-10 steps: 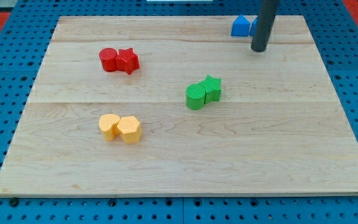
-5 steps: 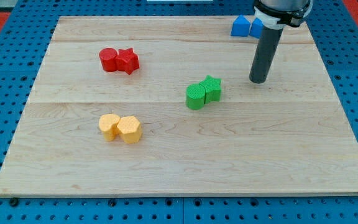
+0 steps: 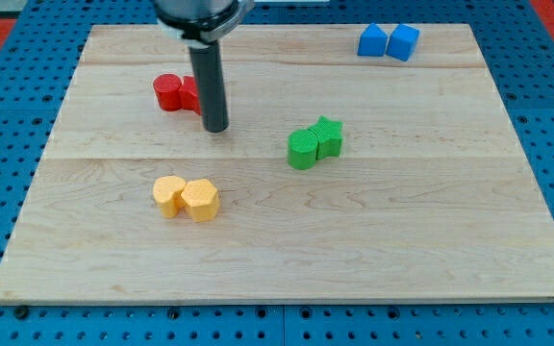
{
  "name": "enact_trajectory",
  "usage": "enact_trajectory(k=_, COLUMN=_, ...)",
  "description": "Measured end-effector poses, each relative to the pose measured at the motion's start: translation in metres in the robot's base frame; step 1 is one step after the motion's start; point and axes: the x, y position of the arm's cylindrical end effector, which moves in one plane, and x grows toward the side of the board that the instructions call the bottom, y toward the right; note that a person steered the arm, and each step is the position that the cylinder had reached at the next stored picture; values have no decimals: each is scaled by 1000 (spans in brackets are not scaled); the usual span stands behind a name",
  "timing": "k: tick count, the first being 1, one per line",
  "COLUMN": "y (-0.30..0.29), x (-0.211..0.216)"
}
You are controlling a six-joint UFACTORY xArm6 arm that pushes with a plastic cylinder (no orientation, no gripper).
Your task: Push the red star left to the blue triangle
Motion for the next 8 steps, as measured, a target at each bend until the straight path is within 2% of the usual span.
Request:
enact_trajectory(k=2, y=-138, x=-34)
enact_trajectory(k=3, y=-114, x=-51)
enact_trajectory(k=4, y=-32, x=-50)
enact_trajectory(k=5, y=60, x=-69)
enact_trajectory(k=6, y=98, x=-107)
enact_trajectory(k=7, y=39, x=-68)
enact_trajectory(k=8, y=39, x=8)
